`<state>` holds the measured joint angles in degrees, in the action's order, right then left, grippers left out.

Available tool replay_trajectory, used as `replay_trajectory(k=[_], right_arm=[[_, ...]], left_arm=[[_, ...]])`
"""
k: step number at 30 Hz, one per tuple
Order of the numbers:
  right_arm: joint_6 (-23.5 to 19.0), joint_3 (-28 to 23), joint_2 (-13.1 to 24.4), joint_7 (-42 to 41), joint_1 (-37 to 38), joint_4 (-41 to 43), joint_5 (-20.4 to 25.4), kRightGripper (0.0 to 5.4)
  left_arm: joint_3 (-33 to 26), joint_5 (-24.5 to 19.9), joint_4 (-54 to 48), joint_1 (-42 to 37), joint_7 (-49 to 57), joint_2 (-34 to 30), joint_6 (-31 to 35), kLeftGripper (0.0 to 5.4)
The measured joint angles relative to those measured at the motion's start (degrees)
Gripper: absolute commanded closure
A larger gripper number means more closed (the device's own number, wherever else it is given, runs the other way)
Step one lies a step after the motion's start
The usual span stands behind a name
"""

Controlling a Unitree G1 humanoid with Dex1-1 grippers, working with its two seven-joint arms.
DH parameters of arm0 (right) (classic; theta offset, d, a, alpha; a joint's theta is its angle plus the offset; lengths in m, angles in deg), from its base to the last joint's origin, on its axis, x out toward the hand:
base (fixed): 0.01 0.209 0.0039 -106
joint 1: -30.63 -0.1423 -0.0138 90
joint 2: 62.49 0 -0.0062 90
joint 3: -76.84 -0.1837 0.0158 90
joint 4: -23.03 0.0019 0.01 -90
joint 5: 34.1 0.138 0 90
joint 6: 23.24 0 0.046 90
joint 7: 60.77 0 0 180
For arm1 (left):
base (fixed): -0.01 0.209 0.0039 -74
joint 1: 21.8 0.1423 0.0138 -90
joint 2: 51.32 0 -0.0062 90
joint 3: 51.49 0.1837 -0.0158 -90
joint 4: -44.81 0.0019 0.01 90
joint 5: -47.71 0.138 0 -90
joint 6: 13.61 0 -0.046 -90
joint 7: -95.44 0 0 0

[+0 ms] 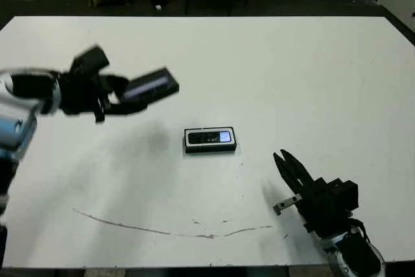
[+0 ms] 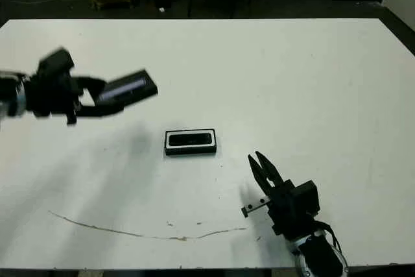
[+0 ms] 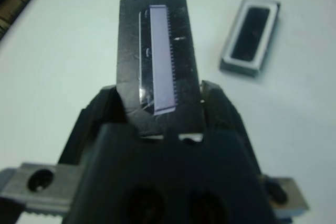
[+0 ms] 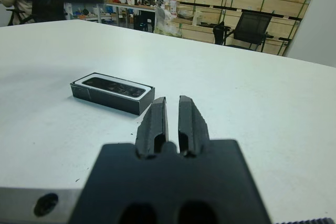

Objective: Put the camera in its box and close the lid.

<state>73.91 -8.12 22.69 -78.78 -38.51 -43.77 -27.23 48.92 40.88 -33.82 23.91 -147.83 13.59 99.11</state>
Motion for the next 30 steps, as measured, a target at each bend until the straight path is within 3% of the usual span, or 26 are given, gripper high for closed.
replay_trajectory(k=[10, 22, 30], right_arm=[[0.2, 0.4, 0.0, 0.3, 0.5, 0.3, -0.6, 5.40], [1.0, 0.9, 0.0, 1.0, 1.2, 0.0, -1.2, 5.40], [1.0, 1.0, -0.2, 1.1, 1.3, 0.1, -1.1, 5.40]], left_arm=[[9.8, 5.1, 7.8, -11.7, -6.7, 7.9, -2.1, 3.04], [16.1, 9.1, 8.4, -12.9, -10.3, 14.8, -1.2, 3.04], [16.3, 9.5, 11.8, -13.0, -10.6, 17.9, -6.4, 3.04]])
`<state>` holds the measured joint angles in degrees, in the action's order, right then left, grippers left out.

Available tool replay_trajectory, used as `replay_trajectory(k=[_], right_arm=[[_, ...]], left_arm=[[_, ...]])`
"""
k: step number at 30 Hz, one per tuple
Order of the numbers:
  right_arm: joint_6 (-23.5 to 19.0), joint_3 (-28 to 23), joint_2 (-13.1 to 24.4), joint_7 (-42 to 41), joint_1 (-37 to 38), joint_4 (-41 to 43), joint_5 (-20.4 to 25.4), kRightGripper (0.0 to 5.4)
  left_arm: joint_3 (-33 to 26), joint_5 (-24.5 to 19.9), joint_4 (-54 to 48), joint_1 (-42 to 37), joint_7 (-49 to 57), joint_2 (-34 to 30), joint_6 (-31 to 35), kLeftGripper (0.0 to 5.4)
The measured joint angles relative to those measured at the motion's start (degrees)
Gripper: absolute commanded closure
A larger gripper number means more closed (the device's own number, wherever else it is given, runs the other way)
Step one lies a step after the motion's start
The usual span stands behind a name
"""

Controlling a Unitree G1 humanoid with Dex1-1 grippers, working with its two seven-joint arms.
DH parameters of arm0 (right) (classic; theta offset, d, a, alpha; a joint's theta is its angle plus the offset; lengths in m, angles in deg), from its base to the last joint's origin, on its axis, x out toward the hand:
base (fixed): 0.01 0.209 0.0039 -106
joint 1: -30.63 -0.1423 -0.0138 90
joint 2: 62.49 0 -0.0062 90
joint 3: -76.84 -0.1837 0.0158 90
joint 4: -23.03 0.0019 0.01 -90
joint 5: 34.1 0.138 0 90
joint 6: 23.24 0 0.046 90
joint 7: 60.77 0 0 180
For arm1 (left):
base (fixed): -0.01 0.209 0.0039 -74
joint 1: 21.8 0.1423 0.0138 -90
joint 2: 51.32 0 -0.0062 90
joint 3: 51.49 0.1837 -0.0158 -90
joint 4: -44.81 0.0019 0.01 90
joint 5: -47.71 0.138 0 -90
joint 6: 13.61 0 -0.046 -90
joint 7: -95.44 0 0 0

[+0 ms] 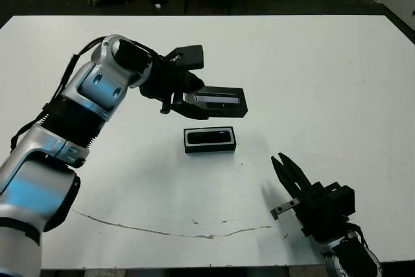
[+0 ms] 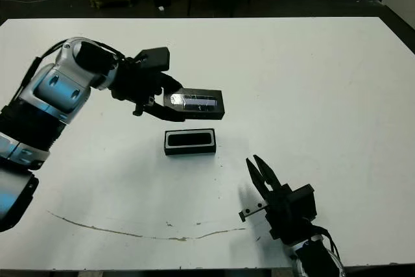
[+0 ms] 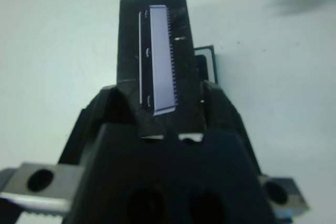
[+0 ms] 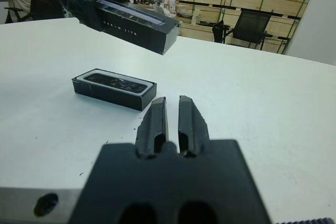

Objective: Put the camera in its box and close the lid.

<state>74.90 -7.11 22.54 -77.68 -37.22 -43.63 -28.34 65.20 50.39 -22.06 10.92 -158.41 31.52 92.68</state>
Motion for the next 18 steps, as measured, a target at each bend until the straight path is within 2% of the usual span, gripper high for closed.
replay_trajectory(k=[18], right_arm=[[-0.8, 0.5, -0.2, 0.6, 0.0, 0.9, 0.0, 5.40]], left_arm=[[3.5, 3.9, 1.6, 0.0, -1.9, 0.9, -1.3, 3.04]])
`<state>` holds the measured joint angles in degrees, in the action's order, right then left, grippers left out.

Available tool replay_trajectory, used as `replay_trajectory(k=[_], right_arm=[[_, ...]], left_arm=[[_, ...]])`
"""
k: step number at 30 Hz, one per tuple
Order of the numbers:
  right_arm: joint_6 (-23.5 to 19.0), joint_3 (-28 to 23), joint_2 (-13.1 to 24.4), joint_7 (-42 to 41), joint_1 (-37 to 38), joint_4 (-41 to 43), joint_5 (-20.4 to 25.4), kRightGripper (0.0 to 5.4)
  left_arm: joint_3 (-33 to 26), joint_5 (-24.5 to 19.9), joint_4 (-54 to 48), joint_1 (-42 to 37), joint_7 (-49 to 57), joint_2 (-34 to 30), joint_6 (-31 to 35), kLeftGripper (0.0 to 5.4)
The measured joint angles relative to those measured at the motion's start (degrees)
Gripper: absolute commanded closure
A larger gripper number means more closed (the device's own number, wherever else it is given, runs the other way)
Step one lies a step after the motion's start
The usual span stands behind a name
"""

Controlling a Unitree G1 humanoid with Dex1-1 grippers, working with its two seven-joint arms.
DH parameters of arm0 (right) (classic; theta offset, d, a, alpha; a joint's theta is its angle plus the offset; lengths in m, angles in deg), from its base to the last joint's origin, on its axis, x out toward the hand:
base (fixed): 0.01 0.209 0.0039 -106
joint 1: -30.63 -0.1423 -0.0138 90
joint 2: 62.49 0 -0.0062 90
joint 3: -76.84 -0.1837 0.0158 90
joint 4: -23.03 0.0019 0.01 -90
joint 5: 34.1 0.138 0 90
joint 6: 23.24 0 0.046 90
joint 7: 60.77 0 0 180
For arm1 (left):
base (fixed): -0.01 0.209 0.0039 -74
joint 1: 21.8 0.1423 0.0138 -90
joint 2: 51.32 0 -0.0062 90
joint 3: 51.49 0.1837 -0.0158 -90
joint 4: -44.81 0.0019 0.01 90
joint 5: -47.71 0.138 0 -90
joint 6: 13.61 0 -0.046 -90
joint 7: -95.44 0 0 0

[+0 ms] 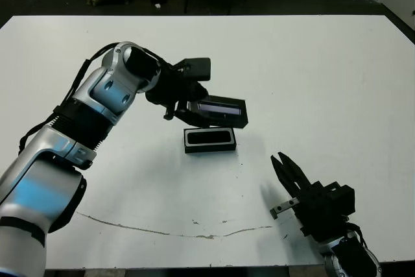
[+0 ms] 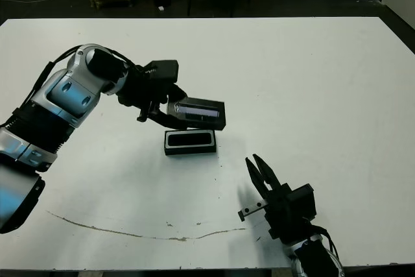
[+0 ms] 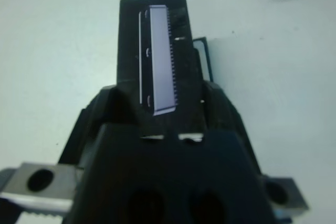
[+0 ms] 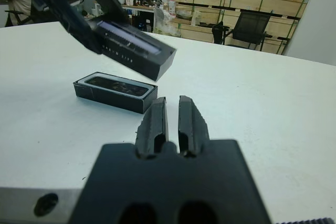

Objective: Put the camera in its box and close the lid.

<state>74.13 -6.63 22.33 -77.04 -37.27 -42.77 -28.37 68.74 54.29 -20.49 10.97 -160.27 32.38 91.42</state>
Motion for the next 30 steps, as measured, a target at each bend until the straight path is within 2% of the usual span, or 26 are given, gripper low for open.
replay_trajectory(k=[7, 30], right_arm=[[-0.2, 0.2, -0.1, 0.3, 0.0, 0.0, 0.1, 5.40], [-0.6, 0.8, -0.1, 0.2, 0.3, 0.2, 0.5, 5.40]], left_arm=[[1.2, 0.4, 0.8, 0.3, -1.9, 0.8, 3.6, 3.04], [1.6, 0.5, 4.7, 1.1, -3.0, 3.3, 4.5, 3.04]])
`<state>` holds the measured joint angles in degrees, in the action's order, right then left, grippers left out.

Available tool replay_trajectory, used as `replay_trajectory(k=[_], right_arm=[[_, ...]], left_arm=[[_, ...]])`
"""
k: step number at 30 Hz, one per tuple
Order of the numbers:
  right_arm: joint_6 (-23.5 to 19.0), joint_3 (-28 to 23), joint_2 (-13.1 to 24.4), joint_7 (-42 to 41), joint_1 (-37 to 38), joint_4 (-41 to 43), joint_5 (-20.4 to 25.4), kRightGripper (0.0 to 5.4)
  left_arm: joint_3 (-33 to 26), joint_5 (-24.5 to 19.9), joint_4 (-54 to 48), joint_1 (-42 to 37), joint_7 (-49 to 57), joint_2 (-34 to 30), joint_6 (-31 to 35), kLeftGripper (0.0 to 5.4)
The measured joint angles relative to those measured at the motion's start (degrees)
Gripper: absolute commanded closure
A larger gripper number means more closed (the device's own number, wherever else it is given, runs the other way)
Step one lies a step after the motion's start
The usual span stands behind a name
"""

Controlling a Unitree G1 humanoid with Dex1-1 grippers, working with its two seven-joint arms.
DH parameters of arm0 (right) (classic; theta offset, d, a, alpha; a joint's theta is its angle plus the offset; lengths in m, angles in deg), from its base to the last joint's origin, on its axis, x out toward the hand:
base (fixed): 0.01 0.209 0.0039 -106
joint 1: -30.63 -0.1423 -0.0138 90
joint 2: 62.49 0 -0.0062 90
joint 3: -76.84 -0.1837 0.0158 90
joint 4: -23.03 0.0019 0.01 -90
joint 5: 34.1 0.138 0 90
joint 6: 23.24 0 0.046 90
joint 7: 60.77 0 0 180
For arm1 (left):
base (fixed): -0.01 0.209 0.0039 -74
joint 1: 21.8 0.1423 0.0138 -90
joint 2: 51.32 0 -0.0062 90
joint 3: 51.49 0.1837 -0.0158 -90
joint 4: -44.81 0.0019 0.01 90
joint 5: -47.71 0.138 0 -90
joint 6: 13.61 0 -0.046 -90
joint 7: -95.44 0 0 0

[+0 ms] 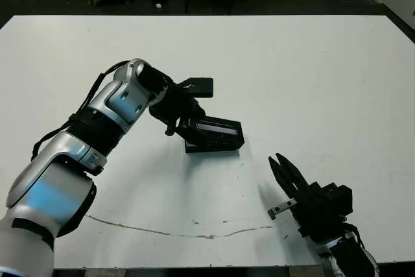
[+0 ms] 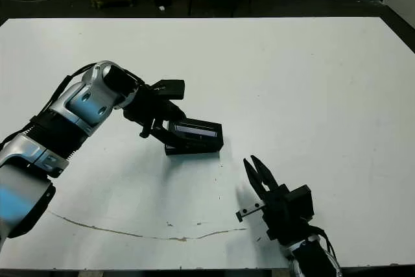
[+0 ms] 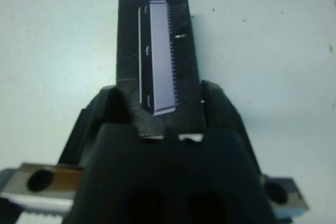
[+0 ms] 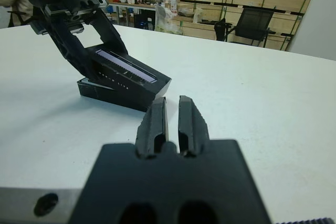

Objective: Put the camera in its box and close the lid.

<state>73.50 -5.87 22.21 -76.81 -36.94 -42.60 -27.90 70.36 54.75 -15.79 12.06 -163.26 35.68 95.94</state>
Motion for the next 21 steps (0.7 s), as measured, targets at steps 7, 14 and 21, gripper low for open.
replay_trajectory(k=[7, 14, 21], right_arm=[[0.1, 0.2, 0.0, 0.0, 0.0, -0.2, 0.0, 5.40], [0.6, 0.2, 0.0, -0.1, 0.2, -0.6, 0.1, 5.40], [0.2, 0.2, 0.0, 0.0, 0.3, 0.2, 0.1, 5.40]], left_arm=[[0.4, 1.0, 1.7, 0.0, 0.1, 0.0, -0.9, 3.04], [0.3, 1.0, 3.9, 0.0, 0.4, 0.0, -3.2, 3.04], [0.0, 0.7, 8.0, -0.1, 0.3, 0.4, -4.5, 3.04]])
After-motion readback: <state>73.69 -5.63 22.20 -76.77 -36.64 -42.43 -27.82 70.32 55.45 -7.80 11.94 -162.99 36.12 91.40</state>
